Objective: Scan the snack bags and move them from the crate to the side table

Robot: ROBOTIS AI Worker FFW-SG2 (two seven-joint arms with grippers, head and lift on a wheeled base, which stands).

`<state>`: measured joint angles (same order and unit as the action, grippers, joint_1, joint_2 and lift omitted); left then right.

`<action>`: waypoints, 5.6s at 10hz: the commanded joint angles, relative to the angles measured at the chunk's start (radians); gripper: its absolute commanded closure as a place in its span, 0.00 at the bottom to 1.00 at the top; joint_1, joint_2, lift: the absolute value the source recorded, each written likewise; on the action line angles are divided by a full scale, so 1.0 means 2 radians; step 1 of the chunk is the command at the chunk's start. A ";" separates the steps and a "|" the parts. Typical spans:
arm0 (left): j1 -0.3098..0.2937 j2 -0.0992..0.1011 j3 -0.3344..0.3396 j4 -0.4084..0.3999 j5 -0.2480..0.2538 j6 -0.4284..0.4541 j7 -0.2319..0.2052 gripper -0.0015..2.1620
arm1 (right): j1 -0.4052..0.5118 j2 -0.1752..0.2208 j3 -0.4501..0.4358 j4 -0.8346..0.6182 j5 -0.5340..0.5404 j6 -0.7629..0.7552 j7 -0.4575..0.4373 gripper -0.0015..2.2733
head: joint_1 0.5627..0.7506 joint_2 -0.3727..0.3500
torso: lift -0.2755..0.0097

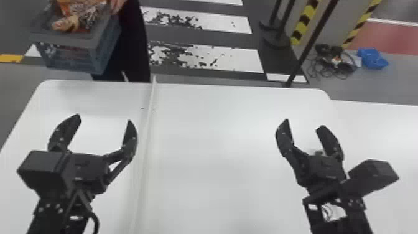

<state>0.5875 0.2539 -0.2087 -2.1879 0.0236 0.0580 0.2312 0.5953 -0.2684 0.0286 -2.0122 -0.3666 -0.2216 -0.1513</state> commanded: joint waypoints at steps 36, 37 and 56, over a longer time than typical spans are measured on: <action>0.012 0.012 0.166 -0.019 0.068 0.139 -0.183 0.13 | 0.003 0.007 0.007 0.016 0.004 -0.023 -0.006 0.03 | 0.70 0.49 | 0.66; 0.012 0.013 0.169 -0.017 0.070 0.139 -0.185 0.20 | 0.003 0.007 0.007 0.016 0.004 -0.025 -0.006 0.03 | 0.70 0.49 | 0.66; 0.028 -0.023 0.179 -0.192 0.130 0.164 -0.174 0.82 | 0.009 0.002 0.013 -0.012 0.031 -0.023 -0.038 0.03 | 0.70 0.44 | 0.66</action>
<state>0.6471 0.2097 0.1604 -2.5623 0.2821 0.3815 -0.1166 0.6150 -0.2637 0.0530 -2.0329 -0.3083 -0.2734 -0.2265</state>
